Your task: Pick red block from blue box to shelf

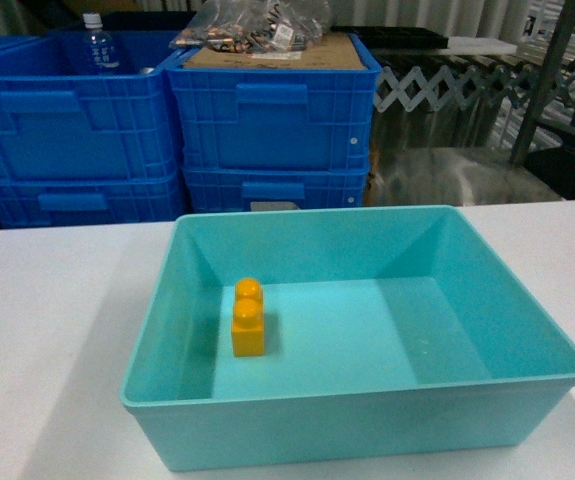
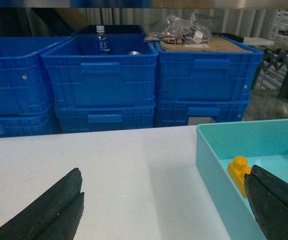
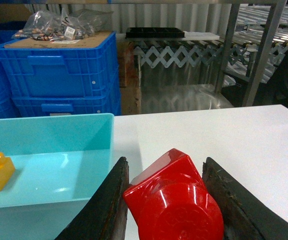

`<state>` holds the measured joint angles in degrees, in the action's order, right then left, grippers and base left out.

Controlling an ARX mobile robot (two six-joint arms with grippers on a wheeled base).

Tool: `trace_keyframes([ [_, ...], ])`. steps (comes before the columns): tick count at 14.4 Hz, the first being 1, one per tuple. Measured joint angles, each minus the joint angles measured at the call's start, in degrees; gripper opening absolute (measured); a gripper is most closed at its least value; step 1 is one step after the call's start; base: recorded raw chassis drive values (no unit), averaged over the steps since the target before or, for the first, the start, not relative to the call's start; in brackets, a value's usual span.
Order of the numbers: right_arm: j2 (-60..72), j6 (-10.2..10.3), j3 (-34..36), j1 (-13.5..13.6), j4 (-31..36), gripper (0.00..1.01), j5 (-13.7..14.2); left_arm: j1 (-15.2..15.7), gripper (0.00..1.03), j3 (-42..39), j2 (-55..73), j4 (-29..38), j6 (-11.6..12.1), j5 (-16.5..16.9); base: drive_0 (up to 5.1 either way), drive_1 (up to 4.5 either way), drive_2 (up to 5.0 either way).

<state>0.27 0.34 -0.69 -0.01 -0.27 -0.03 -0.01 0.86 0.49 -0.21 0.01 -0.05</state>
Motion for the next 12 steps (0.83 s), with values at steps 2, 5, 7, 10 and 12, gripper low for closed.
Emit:
trace_keyframes([
  [2, 0.0, 0.0, 0.0, 0.0, 0.0, 0.37, 0.0, 0.0, 0.98, 0.0, 0.0, 0.0, 0.0, 0.0, -1.6, -1.65, -1.6],
  [5, 0.0, 0.0, 0.0, 0.0, 0.0, 0.37, 0.0, 0.0, 0.98, 0.0, 0.0, 0.0, 0.0, 0.0, -1.6, -1.64, -1.6],
  [7, 0.0, 0.0, 0.0, 0.0, 0.0, 0.37, 0.0, 0.0, 0.98, 0.0, 0.0, 0.0, 0.0, 0.0, -1.5, -1.52, -1.5],
  [10, 0.0, 0.0, 0.0, 0.0, 0.0, 0.37, 0.0, 0.0, 0.98, 0.0, 0.0, 0.0, 0.0, 0.0, -1.6, -1.61, -1.6],
  [12, 0.0, 0.0, 0.0, 0.0, 0.0, 0.37, 0.0, 0.0, 0.98, 0.0, 0.0, 0.0, 0.0, 0.0, -1.7, -1.66, -1.7],
])
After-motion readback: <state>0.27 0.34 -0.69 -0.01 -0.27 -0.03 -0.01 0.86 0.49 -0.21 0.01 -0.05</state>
